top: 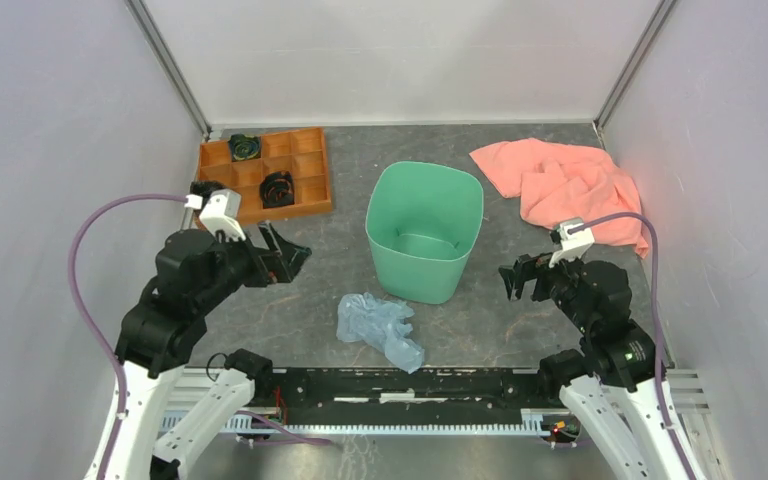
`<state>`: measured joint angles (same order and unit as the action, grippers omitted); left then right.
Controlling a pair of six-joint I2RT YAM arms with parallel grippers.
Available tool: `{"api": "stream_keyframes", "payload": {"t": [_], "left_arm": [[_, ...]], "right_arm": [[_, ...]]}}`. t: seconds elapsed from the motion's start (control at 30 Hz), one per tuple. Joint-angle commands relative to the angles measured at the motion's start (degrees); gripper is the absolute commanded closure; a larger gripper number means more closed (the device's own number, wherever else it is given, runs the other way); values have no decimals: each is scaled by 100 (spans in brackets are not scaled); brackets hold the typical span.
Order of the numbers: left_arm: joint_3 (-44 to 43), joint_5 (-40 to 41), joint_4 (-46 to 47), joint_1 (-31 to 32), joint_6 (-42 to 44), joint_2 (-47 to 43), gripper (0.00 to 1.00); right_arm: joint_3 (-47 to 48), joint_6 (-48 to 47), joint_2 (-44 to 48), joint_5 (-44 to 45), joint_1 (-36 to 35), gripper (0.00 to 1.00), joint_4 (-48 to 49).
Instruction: Put the trash bags into the trash bin
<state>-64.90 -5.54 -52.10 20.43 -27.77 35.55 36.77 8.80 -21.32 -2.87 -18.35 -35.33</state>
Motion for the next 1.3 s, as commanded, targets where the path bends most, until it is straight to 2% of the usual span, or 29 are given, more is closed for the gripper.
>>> {"api": "stream_keyframes", "payload": {"t": [0.0,0.1,0.23,0.3,0.43,0.6,0.67,0.8,0.97,1.27], "left_arm": [[365,-435,162,37,-393,-96,0],[708,-663,342,36,-544,-245,0],[1056,-622,366,40,-604,-416,0],[1213,-675,446,40,-671,-479,0],[1497,-871,622,40,-818,-554,0],[1795,-955,796,39,-856,-645,0],[1917,-1029,901,39,-905,-631,0],[2069,-1139,1085,40,-1053,-623,0],[2334,-1344,1320,39,-1308,-669,0],[2767,-1648,1433,40,-1681,-654,0]], "right_arm": [[-201,290,-97,-425,-33,2,468],[-513,391,-221,-900,-33,2,607],[-1150,521,-392,-2301,-31,2,1182],[-1457,675,-468,-2718,-30,2,1402],[-1919,875,-484,-3145,-75,2,1764],[-2692,1792,-398,-3403,-289,2,3066],[-2896,2110,-512,-3283,-593,2,3485],[-3195,2556,-659,-2377,-1262,2,4342],[-3651,3238,-1378,-1341,-1889,2,6008],[-3148,3487,-2996,329,-2041,2,7404]]}}
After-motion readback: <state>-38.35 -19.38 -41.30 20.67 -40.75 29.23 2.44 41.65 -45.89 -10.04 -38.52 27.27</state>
